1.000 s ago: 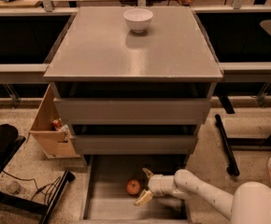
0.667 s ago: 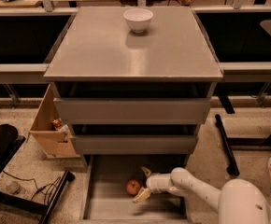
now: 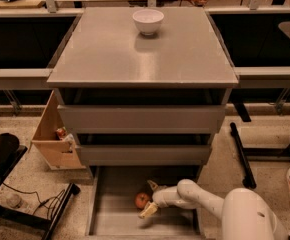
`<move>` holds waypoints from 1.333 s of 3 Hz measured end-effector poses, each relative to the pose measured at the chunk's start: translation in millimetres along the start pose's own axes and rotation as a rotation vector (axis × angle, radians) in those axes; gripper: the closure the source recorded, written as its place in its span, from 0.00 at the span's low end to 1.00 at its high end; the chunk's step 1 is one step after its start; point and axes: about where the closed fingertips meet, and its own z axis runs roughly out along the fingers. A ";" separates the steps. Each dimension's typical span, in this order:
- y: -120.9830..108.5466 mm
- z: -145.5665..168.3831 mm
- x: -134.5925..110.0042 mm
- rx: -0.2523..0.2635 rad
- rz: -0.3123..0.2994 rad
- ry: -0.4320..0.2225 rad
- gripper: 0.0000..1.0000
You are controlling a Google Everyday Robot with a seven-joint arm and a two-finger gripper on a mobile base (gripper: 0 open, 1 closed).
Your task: Pick apple from bottom drawer and place on counter
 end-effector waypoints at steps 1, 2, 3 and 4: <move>12.2 24.3 4.1 -0.049 0.002 0.018 0.02; 17.2 37.0 6.9 -0.079 -0.004 0.032 0.25; 19.4 44.3 11.1 -0.097 -0.011 0.047 0.48; 19.4 44.5 11.1 -0.097 -0.011 0.047 0.71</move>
Offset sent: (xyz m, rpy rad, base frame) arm -0.0112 0.0376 -0.0343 -0.0282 0.0591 0.0979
